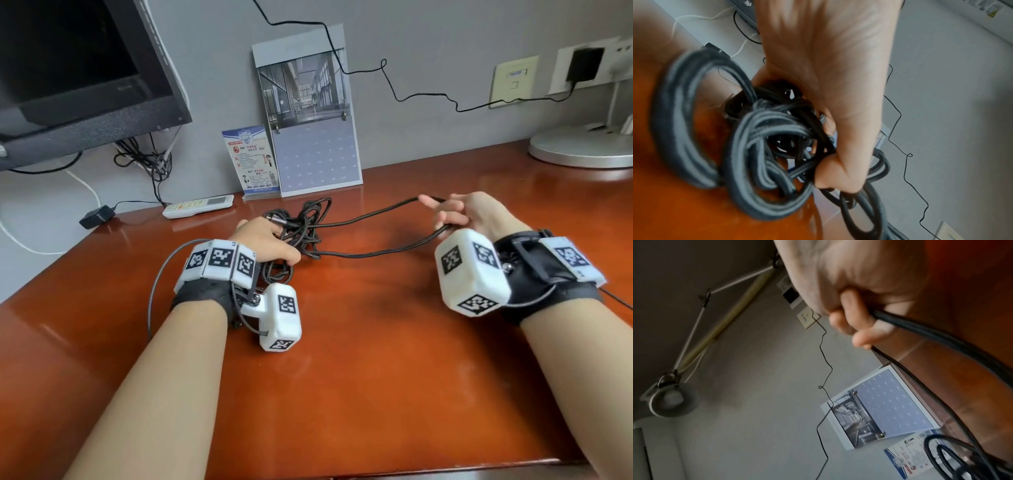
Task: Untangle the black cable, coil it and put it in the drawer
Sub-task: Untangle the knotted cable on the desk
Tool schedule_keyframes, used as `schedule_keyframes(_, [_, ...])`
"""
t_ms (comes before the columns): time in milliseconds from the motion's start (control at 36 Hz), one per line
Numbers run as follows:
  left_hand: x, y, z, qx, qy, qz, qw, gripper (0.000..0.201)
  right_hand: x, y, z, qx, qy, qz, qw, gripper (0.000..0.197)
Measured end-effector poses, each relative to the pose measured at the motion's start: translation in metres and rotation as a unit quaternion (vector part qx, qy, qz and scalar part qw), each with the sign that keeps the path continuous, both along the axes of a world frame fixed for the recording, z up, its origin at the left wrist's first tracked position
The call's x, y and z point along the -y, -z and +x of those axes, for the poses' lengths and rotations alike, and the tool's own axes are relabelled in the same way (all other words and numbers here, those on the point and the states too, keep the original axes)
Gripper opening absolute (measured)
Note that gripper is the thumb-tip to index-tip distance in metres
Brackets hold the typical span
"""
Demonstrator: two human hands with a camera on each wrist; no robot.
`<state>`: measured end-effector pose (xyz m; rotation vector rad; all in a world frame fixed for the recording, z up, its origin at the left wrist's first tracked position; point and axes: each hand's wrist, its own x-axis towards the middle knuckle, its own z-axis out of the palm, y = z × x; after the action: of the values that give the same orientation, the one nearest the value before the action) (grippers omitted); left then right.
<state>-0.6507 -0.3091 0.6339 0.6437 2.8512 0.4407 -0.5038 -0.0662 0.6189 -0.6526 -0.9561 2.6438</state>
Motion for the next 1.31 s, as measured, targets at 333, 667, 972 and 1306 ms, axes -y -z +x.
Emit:
schedule_keyframes(333, [0.005, 0.005, -0.008, -0.013, -0.028, 0.009, 0.999, 0.063, 0.017, -0.002, -0.013, -0.002, 0.205, -0.015, 0.979, 0.025])
schedule_keyframes(667, [-0.001, 0.0, -0.002, 0.011, -0.038, -0.035, 0.999, 0.072, -0.004, 0.019, -0.025, 0.139, 0.268, 0.167, 0.939, 0.021])
schedule_keyframes(972, [-0.003, 0.005, 0.0, 0.009, -0.014, -0.045, 0.999, 0.071, 0.028, -0.004, -0.026, 0.277, 0.038, 0.754, 0.595, 0.044])
schedule_keyframes(1306, [-0.003, 0.009, -0.002, 0.013, -0.008, -0.027, 1.0, 0.073, 0.083, -0.007, -0.087, 0.199, -0.254, 0.806, 0.496, 0.062])
